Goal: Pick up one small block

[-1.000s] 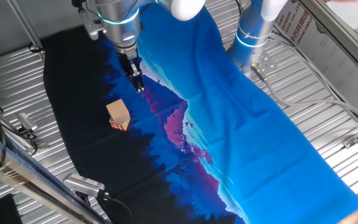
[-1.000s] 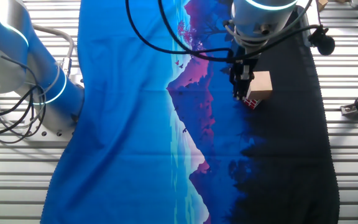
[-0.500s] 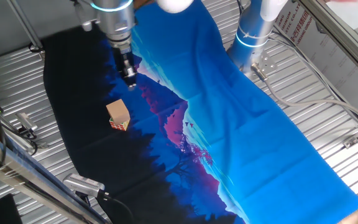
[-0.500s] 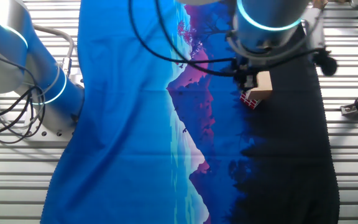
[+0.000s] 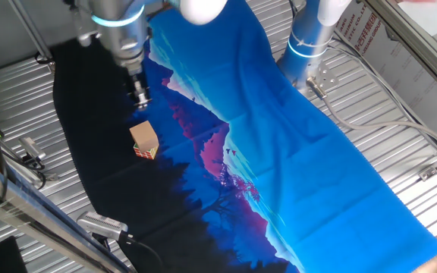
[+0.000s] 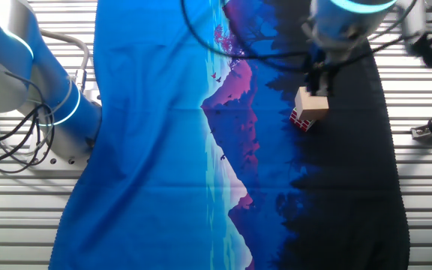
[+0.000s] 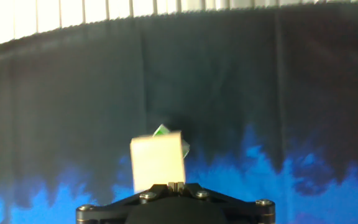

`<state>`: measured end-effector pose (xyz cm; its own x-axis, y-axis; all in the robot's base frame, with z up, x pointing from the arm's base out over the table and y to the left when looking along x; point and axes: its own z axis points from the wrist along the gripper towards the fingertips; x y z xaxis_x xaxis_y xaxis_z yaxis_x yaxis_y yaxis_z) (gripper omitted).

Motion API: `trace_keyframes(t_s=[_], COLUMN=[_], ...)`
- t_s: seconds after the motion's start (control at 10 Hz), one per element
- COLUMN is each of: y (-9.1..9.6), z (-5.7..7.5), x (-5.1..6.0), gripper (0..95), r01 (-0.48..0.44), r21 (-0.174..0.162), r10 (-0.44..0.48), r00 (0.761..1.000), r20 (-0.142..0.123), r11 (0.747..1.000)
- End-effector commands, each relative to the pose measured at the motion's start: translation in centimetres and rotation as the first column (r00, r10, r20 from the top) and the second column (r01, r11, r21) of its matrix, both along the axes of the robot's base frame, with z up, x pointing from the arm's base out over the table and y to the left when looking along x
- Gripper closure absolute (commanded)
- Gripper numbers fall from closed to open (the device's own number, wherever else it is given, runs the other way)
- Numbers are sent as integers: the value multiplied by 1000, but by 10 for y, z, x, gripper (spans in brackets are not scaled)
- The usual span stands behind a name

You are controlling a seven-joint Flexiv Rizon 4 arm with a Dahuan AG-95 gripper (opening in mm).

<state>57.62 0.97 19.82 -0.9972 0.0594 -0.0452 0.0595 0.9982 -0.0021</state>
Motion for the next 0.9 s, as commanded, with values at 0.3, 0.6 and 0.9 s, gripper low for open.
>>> trace_keyframes(t_s=[0.3,0.6,0.9], y=[-12,-6,3], z=[-7,-7,-3], x=[35,46,53], gripper=[950,950,570], r01=[-49,-3,-13], r21=[-57,-46,-29], r10=[50,3,13], r00=[999,1000,1000], r20=[7,7,-5], r11=[997,999,999])
